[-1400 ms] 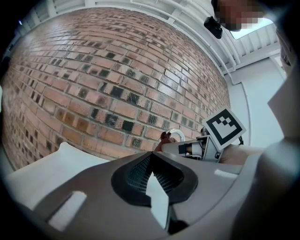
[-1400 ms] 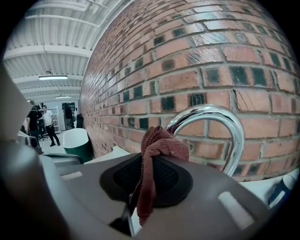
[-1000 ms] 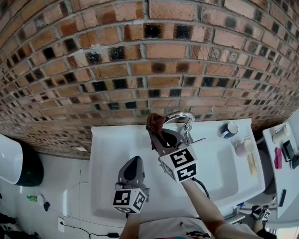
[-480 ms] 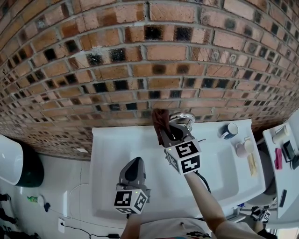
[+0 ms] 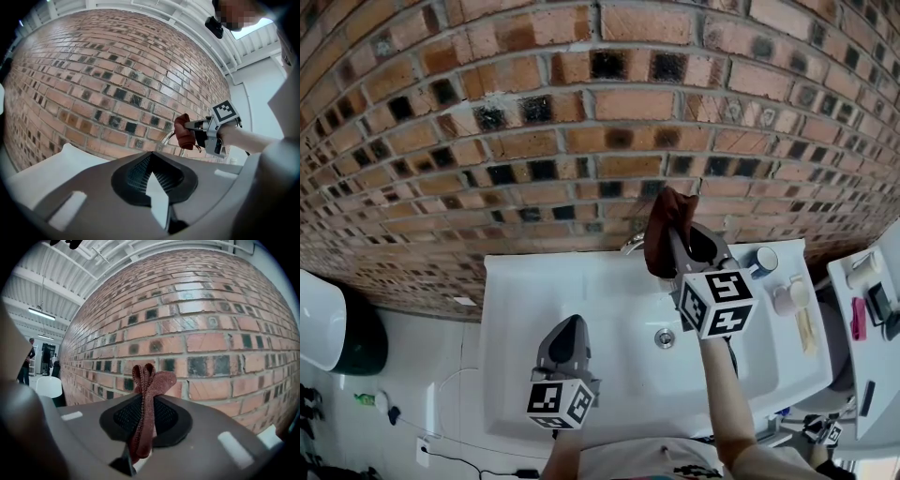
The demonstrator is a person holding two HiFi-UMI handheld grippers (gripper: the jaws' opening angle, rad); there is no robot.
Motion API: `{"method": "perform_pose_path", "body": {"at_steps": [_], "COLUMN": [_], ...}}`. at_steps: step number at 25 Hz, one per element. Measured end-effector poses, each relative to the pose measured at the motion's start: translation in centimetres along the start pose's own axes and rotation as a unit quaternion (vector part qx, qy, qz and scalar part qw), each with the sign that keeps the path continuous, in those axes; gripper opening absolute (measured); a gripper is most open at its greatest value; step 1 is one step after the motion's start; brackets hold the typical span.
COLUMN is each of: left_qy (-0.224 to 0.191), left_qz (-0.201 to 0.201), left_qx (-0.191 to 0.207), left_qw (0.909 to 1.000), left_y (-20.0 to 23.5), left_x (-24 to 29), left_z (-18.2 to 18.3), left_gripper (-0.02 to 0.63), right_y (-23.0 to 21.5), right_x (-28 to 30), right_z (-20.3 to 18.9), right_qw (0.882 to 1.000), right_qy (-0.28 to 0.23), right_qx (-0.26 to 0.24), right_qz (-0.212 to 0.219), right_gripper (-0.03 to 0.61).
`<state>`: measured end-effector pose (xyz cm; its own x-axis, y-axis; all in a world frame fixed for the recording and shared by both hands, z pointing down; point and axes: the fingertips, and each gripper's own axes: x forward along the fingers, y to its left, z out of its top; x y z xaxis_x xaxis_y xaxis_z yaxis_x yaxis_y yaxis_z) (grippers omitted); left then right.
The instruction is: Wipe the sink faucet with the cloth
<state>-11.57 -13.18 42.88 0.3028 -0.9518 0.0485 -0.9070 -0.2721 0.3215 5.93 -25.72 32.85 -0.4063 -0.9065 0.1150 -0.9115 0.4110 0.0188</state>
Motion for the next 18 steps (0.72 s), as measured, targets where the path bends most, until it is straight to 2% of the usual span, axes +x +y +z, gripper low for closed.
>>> {"method": "perform_pose_path", "body": {"at_steps": [6,10,15,18], "left_qy": [0.001,-0.001,0.007,0.013], "left_qz": [0.004,0.003,-0.003,0.000], "left_qx": [0.005,0.010,0.009,0.008], "left_qw": [1.0000,0.9999,0.9999,0.9999], "left_y": [0.0,0.0,-0.5,-0.5], "left_x": [0.1,0.5,1.0,1.0], "left_z": [0.1,-0.1,-0.8,-0.9], "left_gripper": [0.005,0.005,0.005,0.005], "right_y": [-5.6,-7.6,-7.4,-6.3], "right_x": [-1.1,-1.1,-0.4,-0.4], "right_z": [-2.7,-7.0,-13.3,-15.9], "right_qw": [0.997,0.990,0.976,0.968], "right_qy": [0.018,0.082,0.179,0.215], "right_qx": [0.023,-0.025,-0.061,-0.077], "right_qz": [-0.073,-0.114,-0.111,-0.106], "right_gripper": [0.044,0.043,0.042,0.041]}}
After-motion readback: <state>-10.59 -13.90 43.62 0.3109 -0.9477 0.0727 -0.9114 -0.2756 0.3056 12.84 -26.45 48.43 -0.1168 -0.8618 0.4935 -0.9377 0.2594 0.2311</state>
